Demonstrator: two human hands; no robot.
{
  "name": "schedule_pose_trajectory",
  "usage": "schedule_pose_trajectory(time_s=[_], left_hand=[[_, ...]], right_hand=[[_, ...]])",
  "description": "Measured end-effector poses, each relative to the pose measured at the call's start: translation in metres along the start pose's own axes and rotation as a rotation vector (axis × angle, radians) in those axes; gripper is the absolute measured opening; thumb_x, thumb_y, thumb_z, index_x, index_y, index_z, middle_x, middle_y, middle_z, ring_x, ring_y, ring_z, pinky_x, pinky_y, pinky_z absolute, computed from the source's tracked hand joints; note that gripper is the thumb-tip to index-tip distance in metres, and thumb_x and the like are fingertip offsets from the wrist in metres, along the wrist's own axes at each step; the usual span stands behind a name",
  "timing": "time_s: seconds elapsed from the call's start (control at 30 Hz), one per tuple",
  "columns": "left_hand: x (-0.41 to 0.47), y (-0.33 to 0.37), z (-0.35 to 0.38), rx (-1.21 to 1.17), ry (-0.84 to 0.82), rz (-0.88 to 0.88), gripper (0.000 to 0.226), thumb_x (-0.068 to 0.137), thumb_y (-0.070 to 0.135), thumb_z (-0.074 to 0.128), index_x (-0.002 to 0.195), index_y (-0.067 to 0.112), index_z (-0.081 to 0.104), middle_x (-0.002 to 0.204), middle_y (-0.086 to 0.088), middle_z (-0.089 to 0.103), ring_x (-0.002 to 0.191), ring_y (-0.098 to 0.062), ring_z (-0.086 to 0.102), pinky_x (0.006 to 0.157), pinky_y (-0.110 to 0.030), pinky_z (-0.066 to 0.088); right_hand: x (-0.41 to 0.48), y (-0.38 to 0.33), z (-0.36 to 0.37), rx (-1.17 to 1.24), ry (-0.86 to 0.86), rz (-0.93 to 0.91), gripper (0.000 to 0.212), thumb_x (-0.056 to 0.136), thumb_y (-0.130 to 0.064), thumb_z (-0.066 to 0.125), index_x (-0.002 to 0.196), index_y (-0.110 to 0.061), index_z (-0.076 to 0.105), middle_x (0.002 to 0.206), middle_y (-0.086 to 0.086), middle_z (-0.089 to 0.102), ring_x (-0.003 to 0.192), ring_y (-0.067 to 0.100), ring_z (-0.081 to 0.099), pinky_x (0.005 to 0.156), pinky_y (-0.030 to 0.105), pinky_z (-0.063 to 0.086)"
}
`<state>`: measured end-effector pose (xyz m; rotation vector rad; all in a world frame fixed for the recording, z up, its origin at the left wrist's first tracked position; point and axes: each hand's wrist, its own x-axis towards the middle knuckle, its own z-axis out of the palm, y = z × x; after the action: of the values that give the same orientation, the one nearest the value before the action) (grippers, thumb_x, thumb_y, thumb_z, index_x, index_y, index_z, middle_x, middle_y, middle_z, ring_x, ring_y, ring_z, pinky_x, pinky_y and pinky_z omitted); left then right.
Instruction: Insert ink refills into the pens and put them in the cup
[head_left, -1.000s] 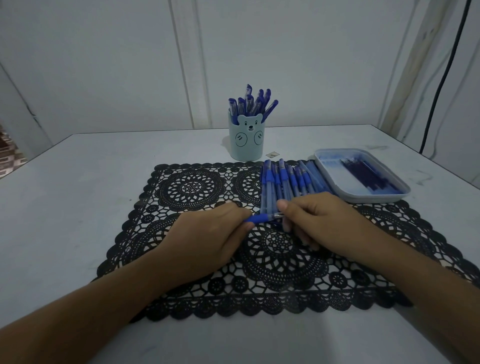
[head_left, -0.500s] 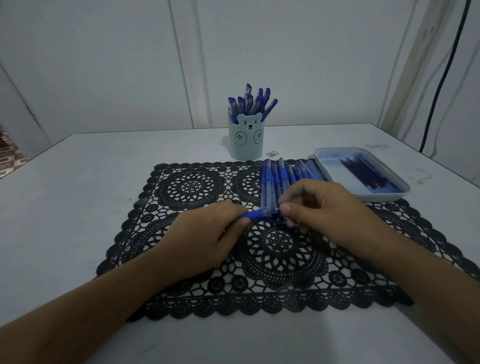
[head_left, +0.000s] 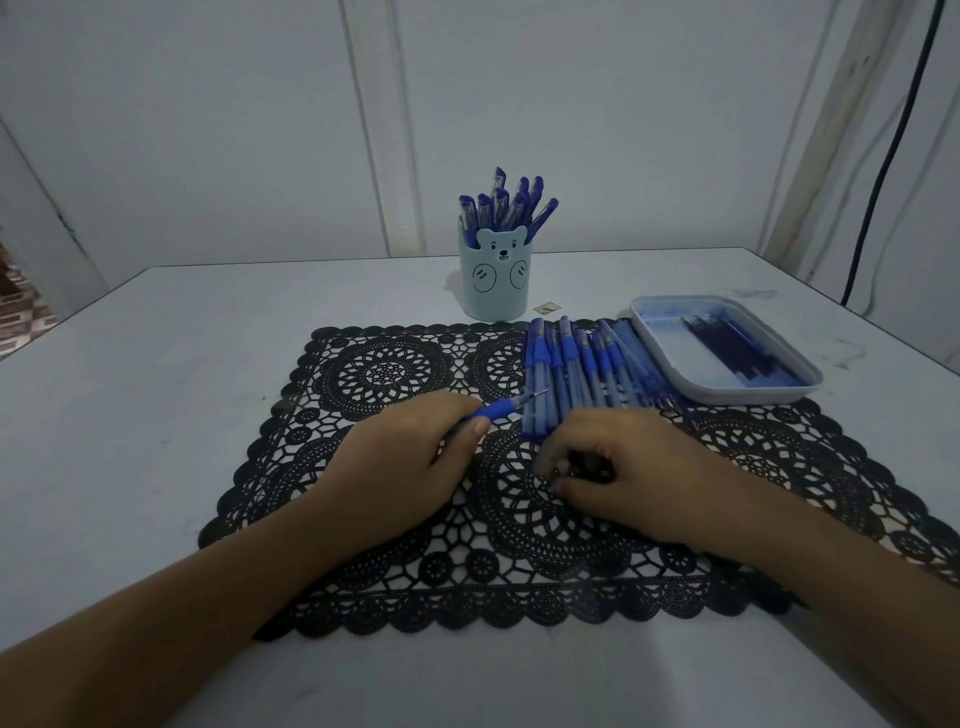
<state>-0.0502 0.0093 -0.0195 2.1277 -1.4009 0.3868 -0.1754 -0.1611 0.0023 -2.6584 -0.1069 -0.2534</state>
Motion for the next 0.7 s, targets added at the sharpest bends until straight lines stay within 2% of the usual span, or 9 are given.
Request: schedule_pose_trajectory(time_s=[0.1,0.2,0.3,0.37,0.43,0.53,0.6,0.7], left_hand=[[0.0,0.0,0.0,-0.009,0.005,0.001,0.043,0.09,0.043,0.03,0.103,0.018,0.062,0.078,0.017,0.054,0.069,-0.002,0.048,0.059,-0.015,0.038],[0.0,0.001,0.0,-0.014,0.018,0.005,0.041,0.09,0.042,0.032,0.102,0.018,0.063,0.078,0.017,0.054,0.071,0.0,0.047,0.059,-0.011,0.035],[0.0,0.001,-0.001,-0.007,0.008,0.013,0.041,0.09,0.042,0.032,0.103,0.018,0.062,0.078,0.017,0.053,0.071,0.0,0.047,0.059,-0.01,0.035],[0.0,0.003,-0.001,0.008,-0.022,0.035,0.04,0.09,0.043,0.032,0.103,0.019,0.062,0.078,0.014,0.057,0.067,-0.002,0.049,0.056,-0.016,0.041],[0.0,0.005,-0.002,0.033,-0.054,0.072,0.038,0.091,0.042,0.031,0.101,0.02,0.061,0.077,0.012,0.058,0.063,-0.002,0.051,0.052,-0.022,0.045],[0.0,0.007,-0.003,0.042,-0.071,0.093,0.037,0.091,0.042,0.031,0.1,0.021,0.061,0.075,0.013,0.056,0.062,-0.001,0.05,0.051,-0.022,0.045],[-0.001,0.005,-0.003,0.016,-0.056,0.072,0.038,0.091,0.043,0.031,0.102,0.021,0.061,0.078,0.013,0.057,0.065,-0.002,0.051,0.054,-0.024,0.046],[0.0,0.001,-0.001,-0.021,0.004,0.025,0.04,0.09,0.043,0.033,0.102,0.019,0.062,0.079,0.014,0.058,0.067,-0.002,0.051,0.059,-0.026,0.046]], right_hand=[[0.001,-0.002,-0.002,0.087,-0.006,0.058,0.025,0.079,-0.026,0.067,0.098,-0.038,0.057,0.087,-0.019,0.059,0.081,0.0,0.054,0.071,0.015,0.044],[0.0,-0.002,-0.01,0.148,-0.011,0.102,0.023,0.078,-0.031,0.068,0.093,-0.043,0.055,0.087,-0.017,0.06,0.08,-0.002,0.055,0.07,0.013,0.046],[0.001,-0.001,-0.016,0.228,0.185,0.156,0.006,0.084,-0.03,0.059,0.087,-0.034,0.059,0.081,-0.013,0.062,0.073,-0.003,0.054,0.064,0.008,0.043],[0.003,-0.002,-0.014,0.337,0.319,0.185,0.003,0.083,-0.031,0.06,0.086,-0.031,0.06,0.075,-0.01,0.06,0.064,-0.004,0.051,0.059,0.006,0.041],[0.004,-0.006,-0.008,0.404,0.32,0.18,0.007,0.081,-0.03,0.063,0.085,-0.035,0.061,0.073,-0.005,0.062,0.06,-0.003,0.05,0.057,0.008,0.041],[0.005,-0.009,-0.003,0.386,0.282,0.176,0.011,0.079,-0.028,0.065,0.076,-0.038,0.064,0.075,0.004,0.067,0.06,0.007,0.052,0.058,0.016,0.042],[0.006,-0.006,-0.007,0.459,0.299,0.217,0.012,0.081,-0.024,0.064,0.074,-0.033,0.066,0.074,0.004,0.067,0.062,0.013,0.055,0.062,0.021,0.047],[0.005,0.01,-0.018,0.665,0.369,0.322,0.012,0.086,-0.013,0.057,0.078,-0.02,0.064,0.065,-0.003,0.064,0.056,0.004,0.054,0.054,0.019,0.048]])
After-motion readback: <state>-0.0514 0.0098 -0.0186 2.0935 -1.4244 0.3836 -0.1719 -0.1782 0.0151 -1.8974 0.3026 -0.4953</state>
